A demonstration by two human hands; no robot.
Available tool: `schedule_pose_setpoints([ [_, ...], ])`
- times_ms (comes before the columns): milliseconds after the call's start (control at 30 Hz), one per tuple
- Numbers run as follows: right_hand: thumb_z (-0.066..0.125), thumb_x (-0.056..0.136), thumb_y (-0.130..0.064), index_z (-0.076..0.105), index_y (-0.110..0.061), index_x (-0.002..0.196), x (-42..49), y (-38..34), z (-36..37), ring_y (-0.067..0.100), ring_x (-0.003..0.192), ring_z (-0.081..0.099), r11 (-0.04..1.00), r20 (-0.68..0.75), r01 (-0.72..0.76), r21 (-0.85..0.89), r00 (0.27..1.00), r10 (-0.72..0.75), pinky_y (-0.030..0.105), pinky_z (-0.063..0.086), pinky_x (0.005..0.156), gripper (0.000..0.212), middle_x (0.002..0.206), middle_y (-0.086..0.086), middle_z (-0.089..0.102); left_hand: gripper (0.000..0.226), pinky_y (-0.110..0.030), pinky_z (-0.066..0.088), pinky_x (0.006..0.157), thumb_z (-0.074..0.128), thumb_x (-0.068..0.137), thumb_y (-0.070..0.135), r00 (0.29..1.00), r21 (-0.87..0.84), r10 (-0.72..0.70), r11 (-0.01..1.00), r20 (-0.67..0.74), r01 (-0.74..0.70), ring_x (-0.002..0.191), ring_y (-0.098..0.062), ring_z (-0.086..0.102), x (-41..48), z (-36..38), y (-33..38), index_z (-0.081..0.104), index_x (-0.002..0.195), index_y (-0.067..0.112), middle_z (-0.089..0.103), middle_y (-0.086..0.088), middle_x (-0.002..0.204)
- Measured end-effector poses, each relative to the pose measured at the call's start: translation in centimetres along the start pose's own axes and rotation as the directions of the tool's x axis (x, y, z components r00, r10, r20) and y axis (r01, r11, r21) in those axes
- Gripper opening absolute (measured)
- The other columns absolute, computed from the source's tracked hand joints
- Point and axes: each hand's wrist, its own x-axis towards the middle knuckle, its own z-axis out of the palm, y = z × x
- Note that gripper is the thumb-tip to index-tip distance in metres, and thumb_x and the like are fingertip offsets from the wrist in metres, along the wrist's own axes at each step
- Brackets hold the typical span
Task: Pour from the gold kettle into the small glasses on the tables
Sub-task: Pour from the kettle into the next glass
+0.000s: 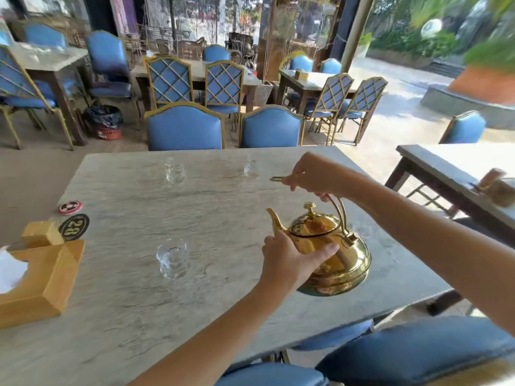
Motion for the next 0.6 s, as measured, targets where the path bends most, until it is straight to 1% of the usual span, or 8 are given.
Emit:
schedule_pose_setpoints([
  [100,0.059,0.094,-0.031,0.072,0.001,0.097,1.5,3.0,0.7,0.016,0.037,0.043,0.993,0.059,-0.067,-0.093,0.996,0.072,0.016,0.036,0.031,0.035,0.053,0.006,0.048,0.101,-0.039,0.045,0.116,0.069,0.077,0.075,0.995,-0.039,-0.02,0.999,0.095,0.024,0.141,-0.031,0.048,0.6,3.2,0.6,0.048,0.143,0.001,0.052,-0.015,0.145],
  [200,0.06,0.093,-0.03,0.072,0.0,0.097,2.9,5.5,1.4,0.014,0.037,0.043,0.986,0.126,-0.075,-0.146,0.988,0.094,0.017,0.036,0.031,0.033,0.053,0.005,0.049,0.124,-0.043,0.047,0.116,0.057,0.064,0.094,0.989,-0.105,-0.049,0.992,0.14,0.064,0.137,-0.034,0.053,1.0,6.3,1.1,0.053,0.14,-0.003,0.056,-0.019,0.142],
  [333,0.061,0.093,-0.03,0.073,0.0,0.099,4.2,7.8,1.4,0.014,0.036,0.042,0.98,0.196,-0.043,-0.192,0.977,0.081,0.015,0.035,0.03,0.033,0.05,0.004,0.048,0.108,-0.044,0.043,0.118,0.051,0.082,0.083,0.994,-0.099,-0.08,0.991,0.081,0.088,0.139,-0.036,0.049,2.0,9.8,2.1,0.055,0.138,-0.008,0.05,-0.024,0.145],
  [367,0.06,0.093,-0.031,0.073,0.0,0.099,4.5,8.2,1.3,0.014,0.036,0.042,0.979,0.212,-0.023,-0.202,0.975,0.067,0.013,0.035,0.03,0.034,0.049,0.003,0.048,0.115,-0.044,0.043,0.117,0.046,0.078,0.09,0.995,-0.094,-0.079,0.992,0.057,0.084,0.138,-0.035,0.05,2.1,10.5,2.6,0.059,0.135,-0.009,0.052,-0.024,0.143],
  [433,0.059,0.093,-0.032,0.074,0.0,0.099,4.9,8.6,1.1,0.012,0.033,0.043,0.97,0.23,0.032,-0.242,0.973,0.025,0.011,0.033,0.028,0.035,0.047,0.002,0.049,0.149,-0.044,0.048,0.114,0.024,0.047,0.111,0.996,-0.083,-0.081,0.993,-0.022,0.079,0.129,-0.034,0.057,2.7,11.9,3.2,0.064,0.128,-0.008,0.061,-0.023,0.134],
  [500,0.058,0.094,-0.032,0.074,0.0,0.098,5.2,8.9,0.9,0.011,0.026,0.044,0.955,0.247,0.086,-0.284,0.969,-0.013,0.012,0.033,0.028,0.036,0.041,0.001,0.051,0.167,-0.046,0.051,0.11,0.009,0.025,0.115,0.992,-0.073,-0.106,0.992,-0.076,0.1,0.122,-0.033,0.063,3.9,13.4,3.3,0.067,0.124,-0.007,0.067,-0.021,0.126],
  [567,0.057,0.095,-0.031,0.074,0.001,0.098,5.6,9.0,0.9,0.013,0.03,0.047,0.935,0.268,0.146,-0.323,0.962,-0.058,0.018,0.037,0.033,0.037,0.042,0.001,0.052,0.158,-0.046,0.05,0.111,0.014,0.036,0.114,0.987,-0.126,-0.149,0.982,-0.068,0.139,0.122,-0.033,0.064,4.3,13.9,3.8,0.07,0.12,-0.007,0.069,-0.021,0.125],
  [600,0.056,0.095,-0.031,0.074,0.002,0.098,5.8,9.1,0.9,0.014,0.035,0.047,0.924,0.282,0.18,-0.337,0.956,-0.083,0.02,0.037,0.037,0.037,0.046,0.002,0.052,0.143,-0.046,0.049,0.112,0.021,0.05,0.108,0.984,-0.163,-0.163,0.975,-0.066,0.151,0.122,-0.032,0.064,4.1,13.7,4.6,0.071,0.117,-0.007,0.07,-0.021,0.125],
])
